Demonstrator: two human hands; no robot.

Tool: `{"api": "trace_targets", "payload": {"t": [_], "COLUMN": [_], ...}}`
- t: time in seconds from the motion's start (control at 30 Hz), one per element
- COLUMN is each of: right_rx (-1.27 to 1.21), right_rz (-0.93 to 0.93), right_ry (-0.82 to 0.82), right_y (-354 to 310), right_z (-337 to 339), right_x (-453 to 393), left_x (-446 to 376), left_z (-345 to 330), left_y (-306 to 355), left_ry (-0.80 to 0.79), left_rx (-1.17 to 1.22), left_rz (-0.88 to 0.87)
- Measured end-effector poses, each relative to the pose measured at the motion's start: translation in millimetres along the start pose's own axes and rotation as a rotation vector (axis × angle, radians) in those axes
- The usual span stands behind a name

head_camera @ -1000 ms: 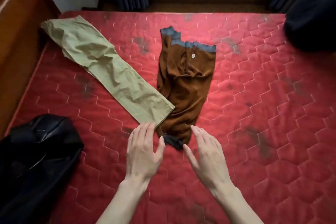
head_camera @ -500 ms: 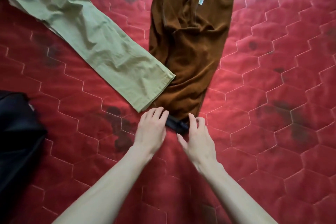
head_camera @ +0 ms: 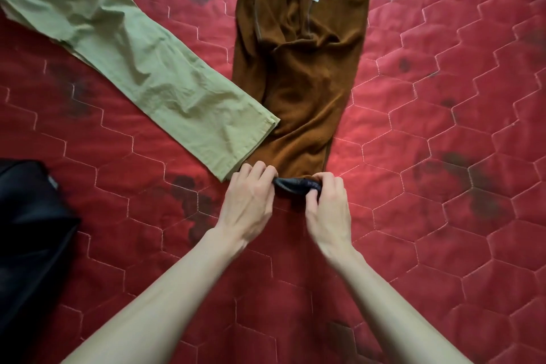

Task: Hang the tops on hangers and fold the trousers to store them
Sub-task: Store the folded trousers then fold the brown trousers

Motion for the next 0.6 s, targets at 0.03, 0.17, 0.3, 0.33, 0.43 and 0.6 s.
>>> {"api": "trace_targets", "payload": {"t": [0.03, 0.17, 0.3, 0.33, 0.43, 0.6], "right_rx": [-0.052, -0.123, -0.219, -0.249, -0.351, -0.362], "right_rz": [-0.013, 0.007, 0.035, 0.031, 0.016, 0.036], "right_ry": [0.029, 0.093, 0.154, 0.166, 0.169, 0.055], "right_y": [-2.4, -15.5, -43.7, -52.1, -77.5, -116.0], "right_z": [5.1, 40.1, 97.9, 115.2, 172.2, 266.0], "right_x": [1.7, 12.4, 20.8, 23.0, 34.4, 59.8], "left_x": [0.1, 1.0, -6.9, -10.4, -20.4, -24.1], "left_z": [6.5, 40.0, 96.6, 113.6, 163.0, 236.6], "left_y": [5.8, 36.0, 79.7, 93.9, 136.7, 199.7], "left_ry": [0.012, 0.032, 0.137, 0.159, 0.122, 0.011], "left_rx": [0.028, 0.146, 0.138, 0.16, 0.219, 0.408], "left_rz": [-0.024, -0.038, 0.004, -0.001, 0.016, 0.095]}}
Point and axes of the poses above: each hand's wrist, its own x-axis away from the middle knuckle, its own z-axis out of the back of the hand, y = z × x, the point moved 1 cm from there along -x, towards the middle knuckle, and after that the axes turned 8 degrees about y, right-handed, at the moved point
